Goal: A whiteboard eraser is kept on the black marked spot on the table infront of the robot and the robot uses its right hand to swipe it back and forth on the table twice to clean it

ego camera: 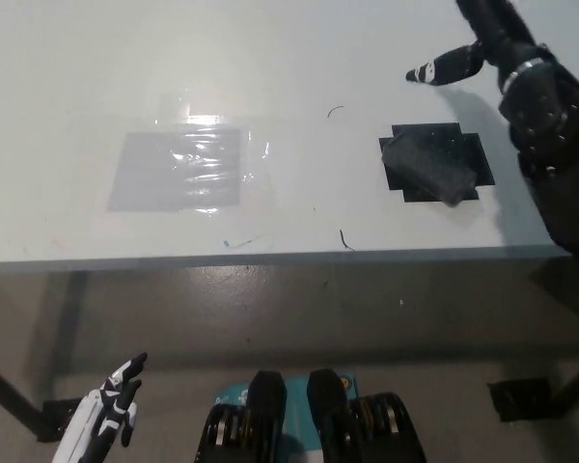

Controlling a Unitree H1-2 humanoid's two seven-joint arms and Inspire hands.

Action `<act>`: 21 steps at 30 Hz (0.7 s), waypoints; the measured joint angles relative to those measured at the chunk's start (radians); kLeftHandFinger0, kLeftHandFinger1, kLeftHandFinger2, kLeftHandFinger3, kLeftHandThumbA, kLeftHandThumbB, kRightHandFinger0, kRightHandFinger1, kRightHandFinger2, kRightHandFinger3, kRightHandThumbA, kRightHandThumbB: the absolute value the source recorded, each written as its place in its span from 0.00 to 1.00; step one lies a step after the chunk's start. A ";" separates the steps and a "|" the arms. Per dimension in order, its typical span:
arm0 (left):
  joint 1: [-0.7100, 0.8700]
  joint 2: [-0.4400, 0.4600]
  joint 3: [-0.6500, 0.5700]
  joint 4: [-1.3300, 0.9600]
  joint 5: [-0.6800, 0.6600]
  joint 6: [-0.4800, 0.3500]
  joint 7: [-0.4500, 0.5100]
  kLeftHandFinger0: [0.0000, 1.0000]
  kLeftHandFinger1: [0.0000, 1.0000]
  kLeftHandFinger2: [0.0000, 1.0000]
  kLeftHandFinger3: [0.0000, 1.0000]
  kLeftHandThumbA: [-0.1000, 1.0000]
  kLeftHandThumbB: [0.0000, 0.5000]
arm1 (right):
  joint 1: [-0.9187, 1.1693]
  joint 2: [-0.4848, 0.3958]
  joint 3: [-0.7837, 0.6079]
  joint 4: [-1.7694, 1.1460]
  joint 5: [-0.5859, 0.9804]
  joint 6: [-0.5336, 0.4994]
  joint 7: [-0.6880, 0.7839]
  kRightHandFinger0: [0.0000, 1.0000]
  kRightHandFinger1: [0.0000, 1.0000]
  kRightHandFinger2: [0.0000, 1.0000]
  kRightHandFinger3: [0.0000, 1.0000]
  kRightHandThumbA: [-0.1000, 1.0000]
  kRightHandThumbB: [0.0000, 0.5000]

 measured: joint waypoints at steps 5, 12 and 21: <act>0.005 0.000 0.000 0.000 0.000 -0.002 0.000 1.00 1.00 1.00 1.00 0.95 0.75 | -0.075 0.047 0.023 0.285 -0.002 0.037 0.000 1.00 1.00 1.00 1.00 1.00 0.72; 0.034 0.007 -0.001 -0.017 0.001 -0.028 -0.007 1.00 1.00 1.00 1.00 0.94 0.75 | -0.195 0.107 0.028 0.607 0.006 0.082 0.005 1.00 1.00 1.00 1.00 1.00 0.57; 0.051 0.015 -0.001 -0.026 0.005 -0.063 -0.024 1.00 1.00 1.00 1.00 0.93 0.70 | -0.262 0.123 -0.001 0.704 0.055 0.098 0.061 1.00 1.00 1.00 1.00 1.00 0.51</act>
